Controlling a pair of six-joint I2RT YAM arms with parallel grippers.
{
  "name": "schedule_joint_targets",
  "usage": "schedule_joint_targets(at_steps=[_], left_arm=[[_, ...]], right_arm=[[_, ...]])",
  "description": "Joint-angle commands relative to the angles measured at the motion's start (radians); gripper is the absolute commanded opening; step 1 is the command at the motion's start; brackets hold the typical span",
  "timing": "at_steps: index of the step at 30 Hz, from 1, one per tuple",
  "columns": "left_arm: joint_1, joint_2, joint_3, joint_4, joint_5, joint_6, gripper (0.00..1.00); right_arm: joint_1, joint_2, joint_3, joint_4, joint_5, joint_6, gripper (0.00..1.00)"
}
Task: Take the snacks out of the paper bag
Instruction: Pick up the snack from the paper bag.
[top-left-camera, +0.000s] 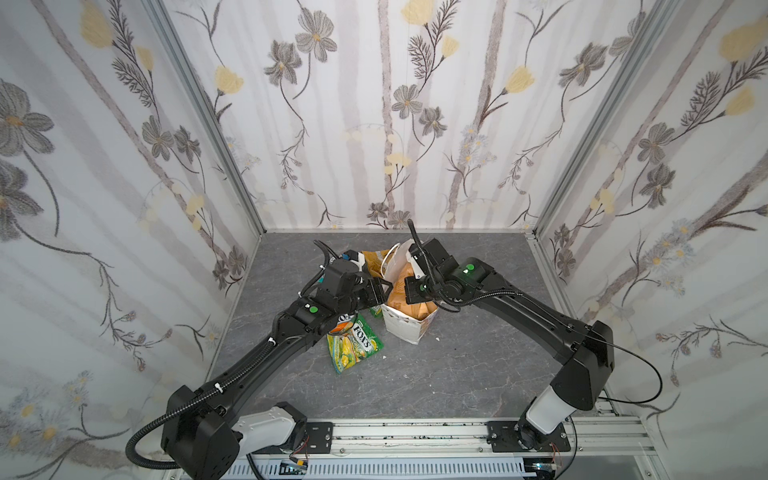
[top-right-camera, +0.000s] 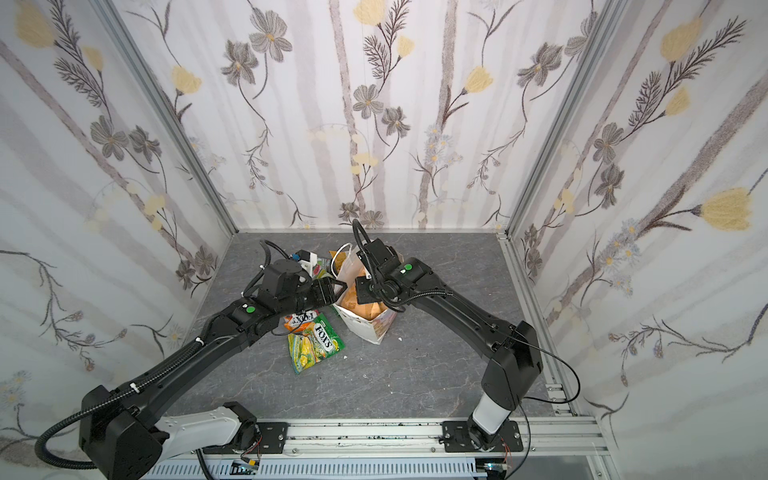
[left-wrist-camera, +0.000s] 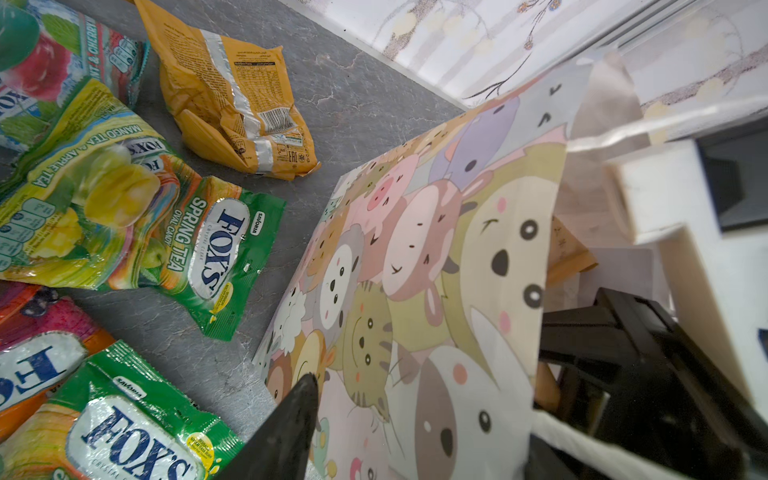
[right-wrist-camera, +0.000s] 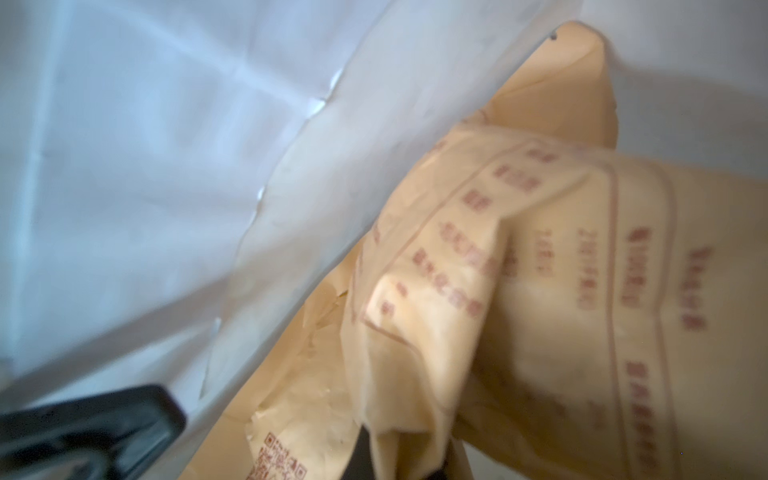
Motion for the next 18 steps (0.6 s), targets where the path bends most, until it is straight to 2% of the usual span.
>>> schedule_joint_targets(at_steps=[1, 7, 18], left_arm=[[0.002, 0.002, 0.017, 0.020, 0.009, -0.013, 0.63], [0.002, -0.003, 0.029, 0.009, 0.011, -0.012, 0.69], [0.009, 0.049, 0.097, -0.014, 0.000, -0.001, 0.69]], right_arm=[[-0.009, -0.005, 0.008, 0.029, 0.009, 0.010, 0.00], [-0.011, -0.014, 0.025, 0.032, -0.004, 0.016, 0.00], [-0.038, -0.044, 0.031, 0.079, -0.118, 0.024, 0.00]])
